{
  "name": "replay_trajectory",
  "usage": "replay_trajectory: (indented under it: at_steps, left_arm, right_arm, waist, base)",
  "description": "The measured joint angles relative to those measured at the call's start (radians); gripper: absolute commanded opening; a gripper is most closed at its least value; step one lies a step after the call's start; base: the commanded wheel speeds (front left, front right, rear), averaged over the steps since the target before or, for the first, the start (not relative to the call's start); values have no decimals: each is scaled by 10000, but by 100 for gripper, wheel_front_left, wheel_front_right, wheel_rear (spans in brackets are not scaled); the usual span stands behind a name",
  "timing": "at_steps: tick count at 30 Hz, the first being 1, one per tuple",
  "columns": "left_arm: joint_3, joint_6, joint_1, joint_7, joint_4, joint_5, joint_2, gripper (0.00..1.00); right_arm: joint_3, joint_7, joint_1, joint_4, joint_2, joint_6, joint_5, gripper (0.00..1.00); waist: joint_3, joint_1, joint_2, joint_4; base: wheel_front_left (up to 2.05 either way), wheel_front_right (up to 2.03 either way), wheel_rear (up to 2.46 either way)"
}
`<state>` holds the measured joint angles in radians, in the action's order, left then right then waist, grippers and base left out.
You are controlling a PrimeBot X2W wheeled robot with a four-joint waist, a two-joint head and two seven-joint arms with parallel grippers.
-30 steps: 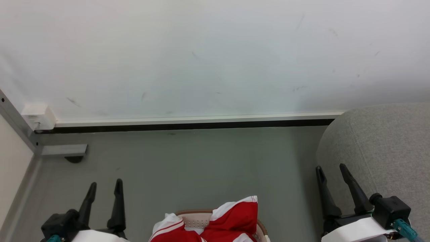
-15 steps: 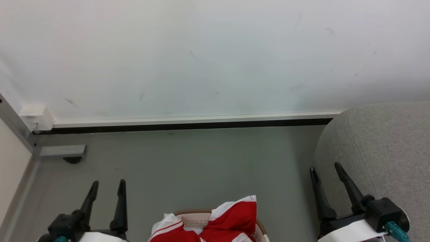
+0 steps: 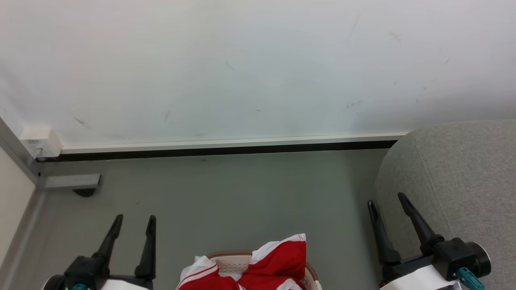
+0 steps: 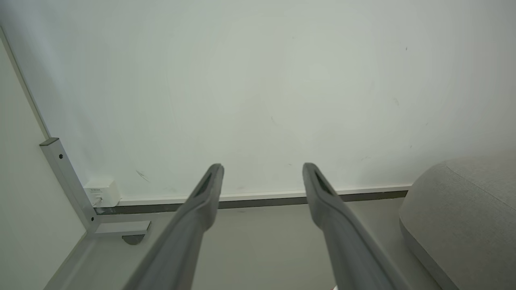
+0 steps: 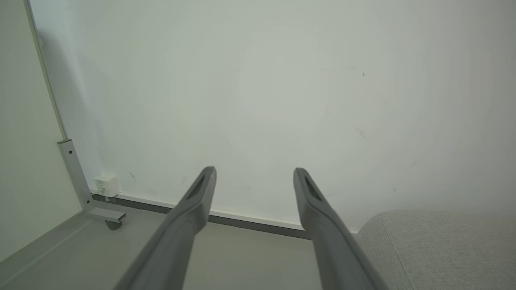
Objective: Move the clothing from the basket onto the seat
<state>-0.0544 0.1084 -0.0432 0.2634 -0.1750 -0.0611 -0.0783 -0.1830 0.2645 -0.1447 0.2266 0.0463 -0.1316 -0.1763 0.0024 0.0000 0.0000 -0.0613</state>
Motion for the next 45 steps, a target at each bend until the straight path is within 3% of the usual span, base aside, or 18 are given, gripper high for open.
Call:
replay_trajectory:
  at_steps: [13,23,29,36,45]
  left_arm:
    - [-119,54,0,4,23,-2,36,100]
    - [-92,138,-79,6,94,-265,105,100]
    - [328,190,-487,8,-698,-750,136,100]
    - [1824,228,-1759,-178,-2686,-748,-531,100]
    - [4044,230,-3441,-1068,-4922,-1724,-1653,100]
  right_arm:
    - [42,0,-38,-23,4,0,-13,100]
    - [249,2,-222,-132,13,0,-8,100]
    - [447,4,-475,-374,13,0,4,100]
    - [585,4,-941,-731,23,0,-61,100]
    - [614,2,-1557,-1315,33,0,-510,100]
  waist:
    - [-3,0,0,-77]
    - [283,0,1,-506]
    - [872,0,1,-871]
    - [1976,0,1,-1362]
    - [3647,2,1,-2052]
  base:
    - [0,0,0]
    - [0,0,0]
    - [0,0,0]
    - [0,0,0]
    - [0,0,0]
